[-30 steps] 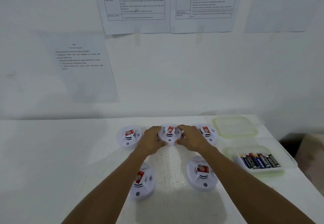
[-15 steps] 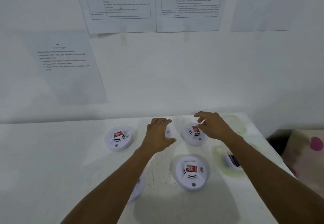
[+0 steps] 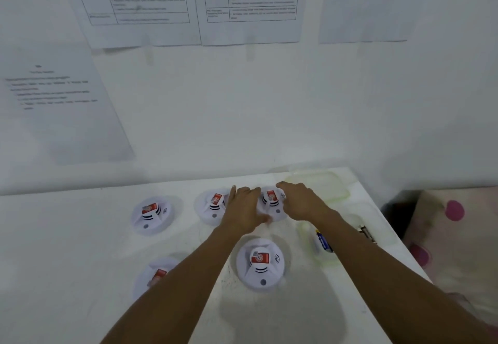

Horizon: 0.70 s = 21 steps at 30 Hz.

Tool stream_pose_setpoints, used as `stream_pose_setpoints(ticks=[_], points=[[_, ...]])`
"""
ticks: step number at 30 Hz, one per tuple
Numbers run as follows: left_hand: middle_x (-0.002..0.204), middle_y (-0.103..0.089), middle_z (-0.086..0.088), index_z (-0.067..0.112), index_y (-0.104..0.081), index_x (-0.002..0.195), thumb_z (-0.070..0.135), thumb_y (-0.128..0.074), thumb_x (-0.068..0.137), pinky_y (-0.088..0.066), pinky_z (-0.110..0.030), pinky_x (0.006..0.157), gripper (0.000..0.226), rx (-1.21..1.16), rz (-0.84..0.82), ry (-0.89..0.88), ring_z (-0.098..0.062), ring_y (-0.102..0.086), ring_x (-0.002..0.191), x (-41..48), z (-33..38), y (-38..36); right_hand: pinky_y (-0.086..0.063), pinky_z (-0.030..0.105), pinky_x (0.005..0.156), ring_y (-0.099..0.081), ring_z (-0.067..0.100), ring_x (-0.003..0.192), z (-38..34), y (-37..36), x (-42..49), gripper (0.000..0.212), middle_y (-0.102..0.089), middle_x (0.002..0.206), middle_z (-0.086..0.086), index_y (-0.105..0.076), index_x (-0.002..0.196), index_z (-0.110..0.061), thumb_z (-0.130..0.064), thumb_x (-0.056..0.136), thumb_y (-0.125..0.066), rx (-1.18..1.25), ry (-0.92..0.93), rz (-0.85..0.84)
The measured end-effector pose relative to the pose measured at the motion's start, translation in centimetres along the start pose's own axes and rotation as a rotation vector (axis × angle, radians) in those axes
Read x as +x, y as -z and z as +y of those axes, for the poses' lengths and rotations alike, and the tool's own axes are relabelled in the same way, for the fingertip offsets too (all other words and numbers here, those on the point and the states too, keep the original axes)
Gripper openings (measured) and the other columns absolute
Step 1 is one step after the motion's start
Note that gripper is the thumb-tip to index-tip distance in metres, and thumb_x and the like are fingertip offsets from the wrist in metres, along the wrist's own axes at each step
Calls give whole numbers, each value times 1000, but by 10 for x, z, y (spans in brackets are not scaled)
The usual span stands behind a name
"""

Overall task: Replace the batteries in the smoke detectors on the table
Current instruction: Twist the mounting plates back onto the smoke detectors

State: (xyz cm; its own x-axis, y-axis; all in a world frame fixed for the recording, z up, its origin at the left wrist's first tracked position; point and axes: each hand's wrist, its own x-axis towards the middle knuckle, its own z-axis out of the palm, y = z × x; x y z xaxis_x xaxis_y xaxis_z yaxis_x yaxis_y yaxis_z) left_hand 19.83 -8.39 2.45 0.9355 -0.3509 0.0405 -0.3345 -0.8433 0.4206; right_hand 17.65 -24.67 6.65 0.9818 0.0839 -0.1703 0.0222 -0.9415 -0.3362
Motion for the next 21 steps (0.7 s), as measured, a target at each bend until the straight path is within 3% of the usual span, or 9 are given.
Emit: stream_pose_setpoints(ticks=[3, 5, 7, 8, 11, 15, 21], points=[[136, -54, -13, 4, -51, 135, 25, -80, 78, -26, -36, 116, 67, -259, 66, -8, -27, -46, 131, -10, 2, 5, -48, 40, 95, -58, 32, 112, 3, 1, -5, 52, -55, 133, 15, -39, 142, -18, -16, 93, -55, 155, 17, 53], [138, -52, -14, 4, -48, 136, 14, -84, 74, -37, -41, 112, 72, -488, 105, 2, -29, -49, 128, -17, -2, 10, -49, 40, 95, -61, 27, 110, 5, 3, -10, 56, -58, 131, 11, -40, 143, -19, -20, 91, -59, 273, 16, 116], [138, -50, -10, 12, -49, 135, 12, -88, 66, -53, -46, 95, 79, -711, 145, 16, -30, -56, 121, -25, -6, 18, -51, 34, 92, -63, 21, 105, 3, 8, -16, 63, -59, 130, 5, -40, 144, -17, -20, 87, -67, 438, 11, 159], [139, -49, -7, 17, -48, 135, 8, -88, 66, -58, -42, 88, 81, -794, 148, 25, -28, -59, 118, -30, -7, 23, -52, 31, 88, -64, 18, 102, 0, 10, -20, 64, -58, 128, 3, -42, 143, -16, -18, 85, -71, 547, 16, 175], [140, -51, -3, 19, -44, 139, -3, -82, 71, -58, -28, 81, 81, -941, 138, 22, -20, -61, 116, -42, -4, 41, -54, 27, 78, -65, 13, 96, -11, 17, -36, 56, -57, 120, 0, -56, 129, -21, -12, 79, -78, 866, 66, 172], [134, -56, 4, 23, -44, 140, -1, -82, 73, -56, -29, 86, 81, -1061, 168, -29, -14, -62, 115, -64, 6, 61, -60, 41, 80, -65, 29, 104, -28, 20, -61, 64, -59, 118, 8, -49, 125, -28, -2, 75, -79, 1283, 115, 71], [135, -59, 4, 29, -44, 140, -1, -78, 77, -54, -30, 93, 77, -1083, 167, -111, -12, -61, 118, -95, 16, 77, -59, 45, 81, -68, 32, 101, -43, 16, -89, 67, -66, 117, 12, -50, 125, -34, 2, 76, -76, 1357, 216, 109]])
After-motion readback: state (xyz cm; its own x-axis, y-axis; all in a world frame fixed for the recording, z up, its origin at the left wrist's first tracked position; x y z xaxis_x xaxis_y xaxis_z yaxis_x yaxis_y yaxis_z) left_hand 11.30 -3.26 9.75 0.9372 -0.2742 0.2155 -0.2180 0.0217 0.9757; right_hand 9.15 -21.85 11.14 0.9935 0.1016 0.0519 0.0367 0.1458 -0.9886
